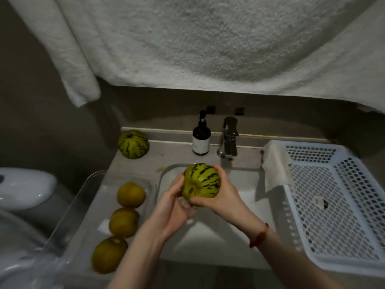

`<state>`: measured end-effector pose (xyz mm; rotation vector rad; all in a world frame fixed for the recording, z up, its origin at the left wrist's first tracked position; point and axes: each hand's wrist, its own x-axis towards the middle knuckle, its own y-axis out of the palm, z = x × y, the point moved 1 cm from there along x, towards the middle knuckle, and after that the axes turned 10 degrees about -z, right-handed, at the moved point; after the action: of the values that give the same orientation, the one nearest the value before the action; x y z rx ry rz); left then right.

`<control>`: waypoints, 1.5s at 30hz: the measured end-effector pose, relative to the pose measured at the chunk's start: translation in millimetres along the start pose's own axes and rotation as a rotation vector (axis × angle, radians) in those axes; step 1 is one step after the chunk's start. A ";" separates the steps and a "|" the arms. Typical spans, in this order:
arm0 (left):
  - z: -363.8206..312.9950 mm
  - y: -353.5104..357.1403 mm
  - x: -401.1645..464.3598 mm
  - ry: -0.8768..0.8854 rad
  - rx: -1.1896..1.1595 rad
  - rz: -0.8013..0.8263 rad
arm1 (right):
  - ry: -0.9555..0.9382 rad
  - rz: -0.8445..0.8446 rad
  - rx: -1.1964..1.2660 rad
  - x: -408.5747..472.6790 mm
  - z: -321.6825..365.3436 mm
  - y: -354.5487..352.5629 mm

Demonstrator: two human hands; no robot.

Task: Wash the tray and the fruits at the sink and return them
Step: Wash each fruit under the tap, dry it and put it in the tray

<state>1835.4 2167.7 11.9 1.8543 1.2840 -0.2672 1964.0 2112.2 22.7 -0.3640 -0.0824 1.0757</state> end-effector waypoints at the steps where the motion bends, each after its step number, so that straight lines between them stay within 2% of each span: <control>1: -1.2 -9.7 -3.3 0.023 0.039 -0.030 | 0.078 0.003 0.080 0.9 -0.7 4.7; 4: -9.0 -38.1 -16.1 0.159 0.238 -0.086 | 0.337 0.079 0.342 1.1 -4.0 21.6; 6: -17.0 -55.0 -24.8 0.281 0.330 -0.121 | 0.406 0.155 0.392 -1.3 -1.2 38.8; 10: -45.7 -81.2 -41.4 0.396 0.233 -0.226 | 0.342 0.295 0.368 0.5 19.4 88.1; 14: -88.0 -116.5 -52.3 0.526 0.177 -0.368 | 0.126 0.433 0.322 16.9 53.1 149.3; 18: -115.5 -147.3 -49.0 0.522 0.079 -0.499 | 0.010 0.544 0.092 42.7 74.6 197.7; 20: -117.6 -160.9 -45.1 0.506 0.070 -0.570 | -0.077 0.600 -0.115 56.8 75.8 213.0; 26: -106.3 -181.7 -29.2 0.409 0.099 -0.697 | -0.186 0.756 -0.471 82.7 71.8 232.0; 31: -98.4 -189.4 -16.9 0.385 0.089 -0.760 | -0.221 0.822 -0.562 91.6 66.7 243.0; 40: -83.1 -199.1 -0.9 0.386 0.060 -0.821 | -0.362 0.710 -0.684 93.5 47.3 252.9; 45: -83.8 -194.4 -2.5 0.434 0.204 -0.872 | -0.361 0.710 -0.779 91.9 43.3 252.9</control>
<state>1646.2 2250.5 -34.6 1.4384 2.4101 -0.4788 1783.9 2309.8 -30.3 -0.9385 -0.7525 1.7891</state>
